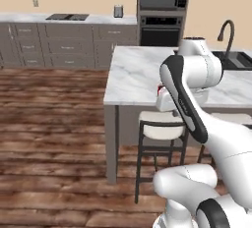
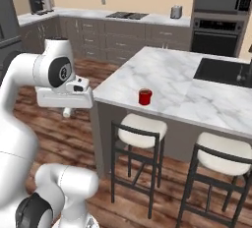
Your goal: Pick up the marshmallow and place it in the cup of hot chocolate on the dining counter.
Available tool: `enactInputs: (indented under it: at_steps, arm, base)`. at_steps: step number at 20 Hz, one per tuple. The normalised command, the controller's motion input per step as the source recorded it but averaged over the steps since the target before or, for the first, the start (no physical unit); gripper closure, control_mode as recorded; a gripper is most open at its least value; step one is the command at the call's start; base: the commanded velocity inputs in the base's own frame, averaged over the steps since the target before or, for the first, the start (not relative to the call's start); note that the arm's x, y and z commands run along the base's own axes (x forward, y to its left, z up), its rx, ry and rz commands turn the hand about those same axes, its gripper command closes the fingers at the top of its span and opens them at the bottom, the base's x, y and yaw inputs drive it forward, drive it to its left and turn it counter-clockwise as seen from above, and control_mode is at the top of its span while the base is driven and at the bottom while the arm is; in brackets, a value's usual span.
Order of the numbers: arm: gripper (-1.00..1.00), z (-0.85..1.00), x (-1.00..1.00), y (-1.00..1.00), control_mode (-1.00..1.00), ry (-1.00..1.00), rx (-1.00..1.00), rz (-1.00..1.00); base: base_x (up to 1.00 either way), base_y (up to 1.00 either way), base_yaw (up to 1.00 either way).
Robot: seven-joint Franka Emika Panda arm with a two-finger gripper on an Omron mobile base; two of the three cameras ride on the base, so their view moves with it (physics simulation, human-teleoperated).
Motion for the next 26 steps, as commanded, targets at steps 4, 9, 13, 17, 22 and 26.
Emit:
enactInputs:
  at_steps: [4,9,13,17,22,26]
  arm:
    - [1.0,0.0,0.0,0.0,1.0,0.0,0.0,0.0]
    - [1.0,0.0,0.0,0.0,1.0,0.0,0.0,0.0]
    - [1.0,0.0,0.0,0.0,1.0,0.0,0.0,0.0]
    - [1.0,0.0,0.0,0.0,1.0,0.0,0.0,0.0]
    - [1.0,0.0,0.0,0.0,1.0,0.0,0.0,0.0]
    - [1.0,0.0,0.14,0.0,-1.0,0.0,0.0,-0.01]
  base:
    - [0.49,0.0,-0.07]
    - [0.74,-0.03,-0.06]
    - [0.92,-0.11,-0.07]
    - [0.86,0.0,-0.07]
    - [0.63,0.0,-0.05]
    - [0.38,0.0,-0.03]
